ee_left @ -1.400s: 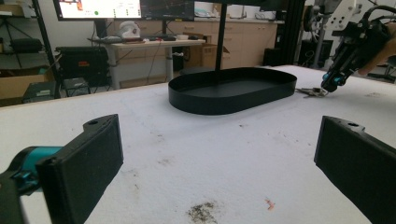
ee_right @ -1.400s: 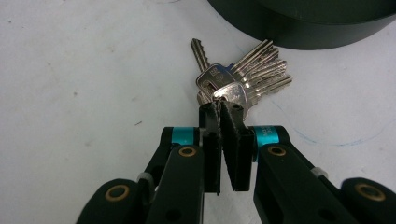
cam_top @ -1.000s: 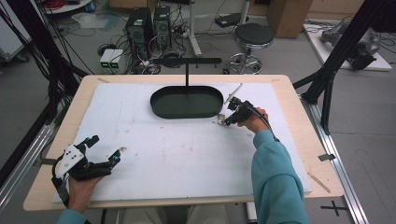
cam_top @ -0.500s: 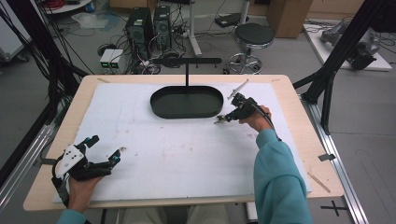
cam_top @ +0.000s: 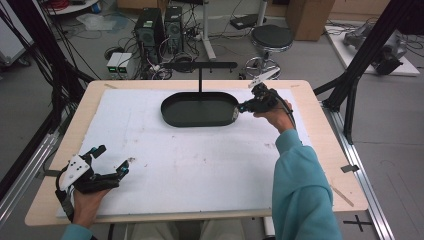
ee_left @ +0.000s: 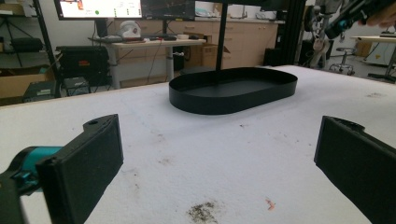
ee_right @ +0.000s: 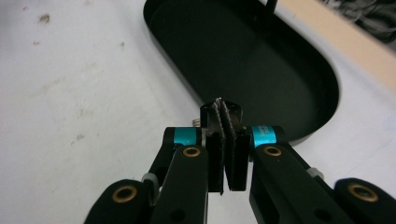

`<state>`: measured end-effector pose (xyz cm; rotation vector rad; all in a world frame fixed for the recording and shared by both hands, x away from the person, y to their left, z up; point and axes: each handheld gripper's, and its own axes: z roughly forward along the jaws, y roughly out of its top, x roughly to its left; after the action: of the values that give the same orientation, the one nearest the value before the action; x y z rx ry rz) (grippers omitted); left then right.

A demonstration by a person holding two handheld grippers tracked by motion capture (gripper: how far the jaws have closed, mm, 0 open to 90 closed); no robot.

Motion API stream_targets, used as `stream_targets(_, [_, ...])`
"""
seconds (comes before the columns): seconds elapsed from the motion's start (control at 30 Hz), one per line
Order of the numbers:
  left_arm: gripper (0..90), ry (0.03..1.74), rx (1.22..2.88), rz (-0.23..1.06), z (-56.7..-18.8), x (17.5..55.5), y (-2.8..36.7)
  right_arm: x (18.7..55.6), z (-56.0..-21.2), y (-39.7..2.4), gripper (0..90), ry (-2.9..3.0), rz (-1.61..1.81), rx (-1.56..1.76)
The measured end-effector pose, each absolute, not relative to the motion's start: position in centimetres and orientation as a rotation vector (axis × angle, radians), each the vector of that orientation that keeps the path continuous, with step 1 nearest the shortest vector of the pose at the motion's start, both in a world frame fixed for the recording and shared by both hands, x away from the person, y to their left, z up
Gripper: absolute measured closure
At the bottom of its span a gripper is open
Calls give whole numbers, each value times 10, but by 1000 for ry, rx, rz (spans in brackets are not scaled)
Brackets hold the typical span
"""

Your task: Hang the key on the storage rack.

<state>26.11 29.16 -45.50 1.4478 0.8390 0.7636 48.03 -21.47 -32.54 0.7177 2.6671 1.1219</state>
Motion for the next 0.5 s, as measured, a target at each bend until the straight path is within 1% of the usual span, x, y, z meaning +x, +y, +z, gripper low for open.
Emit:
stream_targets(0.03, [17,836,1451,765,-455,261,292,482,-316,-213,889,2646,1146,714])
stream_targets(0.07, [17,835,1452,765,-455,261,292,482,-316,-213,889,2646,1146,714])
stream_targets(0.1, [17,834,1452,764,-455,261,292,484,-307,-211,889,2628,1169,720])
stream_targets(0.13, [17,834,1451,763,-455,261,292,484,-307,-211,889,2628,1169,720])
stream_targets(0.17, [17,836,1451,763,-455,261,292,487,-299,-209,889,2598,1183,706])
stream_targets(0.5, [17,839,1447,768,-455,261,292,503,-277,-205,889,2536,1243,714])
